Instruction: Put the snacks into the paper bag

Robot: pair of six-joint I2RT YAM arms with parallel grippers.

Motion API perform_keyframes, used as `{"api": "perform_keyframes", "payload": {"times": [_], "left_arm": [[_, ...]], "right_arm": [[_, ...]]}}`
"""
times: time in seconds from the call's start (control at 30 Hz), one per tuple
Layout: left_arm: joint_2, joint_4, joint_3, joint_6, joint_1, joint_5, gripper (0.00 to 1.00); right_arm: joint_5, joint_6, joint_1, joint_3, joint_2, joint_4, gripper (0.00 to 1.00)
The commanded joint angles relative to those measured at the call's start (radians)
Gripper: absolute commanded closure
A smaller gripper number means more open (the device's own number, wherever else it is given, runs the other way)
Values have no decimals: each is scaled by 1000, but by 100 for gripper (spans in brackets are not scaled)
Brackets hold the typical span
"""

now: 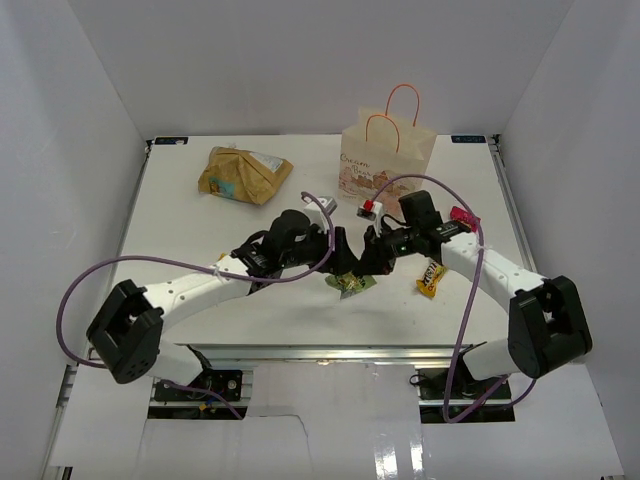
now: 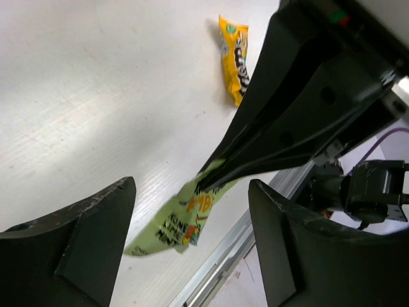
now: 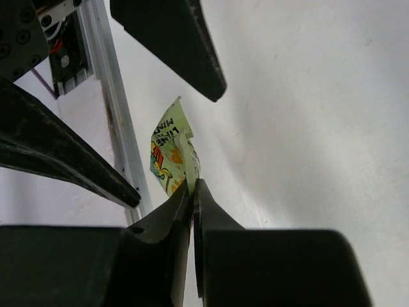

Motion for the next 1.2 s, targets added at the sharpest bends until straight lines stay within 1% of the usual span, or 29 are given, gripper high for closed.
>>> {"api": "perform_keyframes", "payload": {"times": [0.0,0.03,0.1,0.13,0.17,0.23,0.27,0.3,0.33,0.43,0.5,0.53,0.57,0.67,0.73,0.8,0.9,0.93,0.97,1.03,1.13,1.17], "left_arm": [[-133,31,-30,16,7,-91,18],[-154,21,-35,21,10,-118,17],[-217,-46,-52,18,11,-187,15],[-237,-78,-58,1,13,-305,15],[-271,-159,-67,-17,17,-421,14],[-302,-250,-82,-65,28,-526,12],[-317,-335,-90,-120,49,-563,11],[-352,-370,-110,-141,63,-586,12],[-369,-434,-118,-183,86,-621,11],[-443,-524,-147,-221,106,-669,11],[-487,-574,-148,-249,112,-726,10],[-498,-627,-145,-257,114,-747,9],[-507,-655,-141,-270,123,-784,9],[-515,-749,-116,-273,143,-830,7],[-500,-799,-96,-270,163,-838,6],[-478,-819,-87,-264,184,-817,4],[-400,-821,-79,-220,256,-745,4],[-374,-821,-79,-209,293,-701,5],[-325,-819,-75,-204,309,-680,5],[-281,-815,-72,-195,349,-637,5],[-213,-813,-53,-192,387,-620,5],[-199,-812,-47,-183,395,-622,6]], "right_arm": [[-25,-139,-29,139,-73,-33,92],[-20,-180,-47,170,-85,-38,92],[-9,-214,-69,273,-96,-47,92],[-6,-234,-98,312,-99,-45,92],[4,-236,-133,406,-91,-38,92],[15,-207,-171,510,-70,-24,92],[35,-180,-193,559,-58,-7,92],[50,-144,-229,645,-47,48,92],[81,-77,-250,682,-23,76,92],[129,1,-309,808,28,160,92],[162,43,-331,850,60,208,92],[214,49,-333,879,74,218,92],[236,52,-334,891,87,228,92],[316,45,-339,922,146,242,92],[350,22,-339,923,183,240,92],[368,3,-340,902,197,242,92],[399,-26,-342,862,215,242,92],[400,-37,-343,851,222,242,92],[399,-41,-345,833,223,240,92],[391,-57,-345,816,225,235,90],[382,-67,-346,798,217,212,71],[377,-67,-348,792,209,211,56]]}}
